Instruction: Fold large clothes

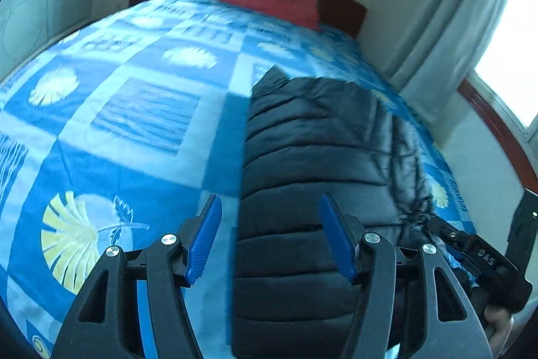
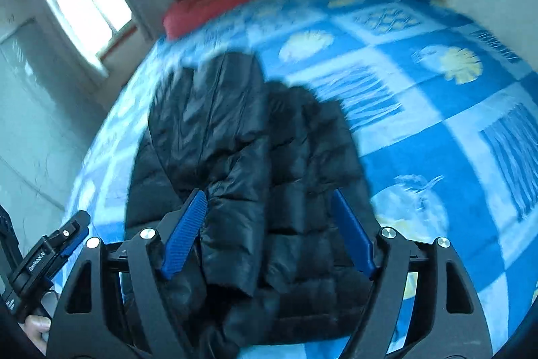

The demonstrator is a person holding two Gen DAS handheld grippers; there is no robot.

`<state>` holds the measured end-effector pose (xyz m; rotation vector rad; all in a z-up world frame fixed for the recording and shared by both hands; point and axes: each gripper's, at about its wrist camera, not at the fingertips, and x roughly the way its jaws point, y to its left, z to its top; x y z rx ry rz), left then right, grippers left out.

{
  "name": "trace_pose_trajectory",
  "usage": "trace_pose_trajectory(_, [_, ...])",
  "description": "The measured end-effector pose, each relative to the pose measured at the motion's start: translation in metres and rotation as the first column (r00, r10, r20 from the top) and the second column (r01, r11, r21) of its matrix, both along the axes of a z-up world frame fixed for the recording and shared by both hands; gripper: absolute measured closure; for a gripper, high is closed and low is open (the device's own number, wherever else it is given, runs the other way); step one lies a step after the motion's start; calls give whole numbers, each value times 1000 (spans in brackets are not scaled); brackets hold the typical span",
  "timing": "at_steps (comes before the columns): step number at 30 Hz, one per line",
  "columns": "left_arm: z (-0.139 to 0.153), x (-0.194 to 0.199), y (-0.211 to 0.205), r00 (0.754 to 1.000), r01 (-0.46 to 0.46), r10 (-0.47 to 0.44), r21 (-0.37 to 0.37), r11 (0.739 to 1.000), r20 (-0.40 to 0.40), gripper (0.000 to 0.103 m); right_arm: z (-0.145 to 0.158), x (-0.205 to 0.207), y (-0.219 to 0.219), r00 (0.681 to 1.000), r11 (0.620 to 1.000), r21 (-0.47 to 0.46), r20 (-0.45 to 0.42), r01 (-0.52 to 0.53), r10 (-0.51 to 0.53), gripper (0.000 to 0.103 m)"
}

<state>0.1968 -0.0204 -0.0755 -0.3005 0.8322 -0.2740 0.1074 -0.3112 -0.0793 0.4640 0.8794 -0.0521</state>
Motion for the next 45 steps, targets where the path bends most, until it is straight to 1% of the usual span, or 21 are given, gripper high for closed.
trace_pose_trajectory(1, [-3, 1, 1, 1000, 0, 0, -4, 1000, -9, 43, -4, 4, 3, 1000, 1000, 12, -11, -21, 21, 58])
trace_pose_trajectory(2, [-5, 1, 3, 1000, 2, -3, -8, 1000, -13, 43, -4, 5, 5, 1000, 1000, 0, -15, -25, 25, 70])
trace_pose_trajectory(5, [-10, 1, -2, 999, 30, -31, -14, 999, -16, 43, 1, 1, -7, 1000, 1000, -17, 17, 9, -9, 79])
trace_pose_trajectory(8, [-20, 3, -13, 997, 70, -71, -16, 997, -32, 43, -9, -6, -31, 998, 998, -23, 7, 67, -66, 81])
trace_pose_trajectory(9, [-27, 4, -18, 996, 82, -83, -17, 996, -45, 43, -19, -9, -43, 996, 996, -18, -10, 87, -87, 81])
trace_pose_trajectory(11, [-40, 6, -26, 992, 104, -105, -23, 994, -77, 43, -36, -13, -61, 994, 994, 18, -33, 106, -105, 81])
trace_pose_trajectory(12, [-46, 7, -29, 990, 114, -116, -36, 993, -84, 40, -49, -15, -69, 993, 992, 55, -45, 112, -110, 81])
trace_pose_trajectory(15, [-62, 12, -39, 987, 124, -128, -37, 992, -99, 36, -69, -16, -78, 994, 990, 92, -43, 107, -103, 80])
trace_pose_trajectory(20, [-77, 20, -53, 982, 149, -151, -27, 988, -113, 36, -80, -17, -84, 994, 987, 123, -34, 106, -103, 80])
trace_pose_trajectory(22, [-76, 18, -52, 982, 152, -155, -42, 988, -108, 38, -78, -19, -83, 994, 987, 125, -33, 104, -101, 79])
trace_pose_trajectory(24, [-72, 15, -49, 984, 149, -151, -31, 988, -99, 38, -68, -22, -80, 995, 990, 100, -27, 97, -94, 75])
trace_pose_trajectory(26, [-65, 10, -44, 986, 142, -144, -25, 989, -79, 38, -56, -27, -78, 994, 992, 64, -16, 107, -106, 64])
trace_pose_trajectory(28, [-59, 3, -40, 988, 136, -138, -29, 990, -62, 38, -38, -40, -71, 993, 993, 11, 14, 118, -118, 57])
trace_pose_trajectory(29, [-55, -2, -36, 990, 130, -131, -29, 991, -46, 38, -32, -43, -69, 993, 993, -2, 23, 118, -118, 57])
trace_pose_trajectory(34, [-40, -22, -24, 993, 113, -114, -71, 991, -11, 38, 15, -73, -41, 986, 990, -89, 131, 111, -99, 58])
trace_pose_trajectory(37, [-40, -24, -27, 989, 140, -143, -95, 986, -24, 38, 25, -79, -18, 989, 996, -85, 147, 11, 2, 79])
trace_pose_trajectory(38, [-43, -24, -31, 987, 154, -158, -97, 983, -39, 38, 21, -79, -11, 991, 996, -80, 128, -31, 41, 79])
trace_pose_trajectory(40, [-50, -23, -37, 983, 163, -170, -98, 982, -66, 38, 7, -79, -4, 995, 993, -104, 78, -55, 64, 82])
trace_pose_trajectory(42, [-62, -18, -46, 976, 180, -189, -84, 980, -108, 38, -15, -75, -7, 999, 990, -136, 11, -40, 41, 82])
trace_pose_trajectory(44, [-71, -15, -55, 974, 191, -194, -41, 981, -119, 38, -44, -69, -17, 999, 993, -117, -29, -28, 25, 82])
trace_pose_trajectory(45, [-75, -13, -57, 972, 197, -201, -40, 980, -124, 38, -58, -67, -23, 999, 995, -98, -31, -22, 19, 82])
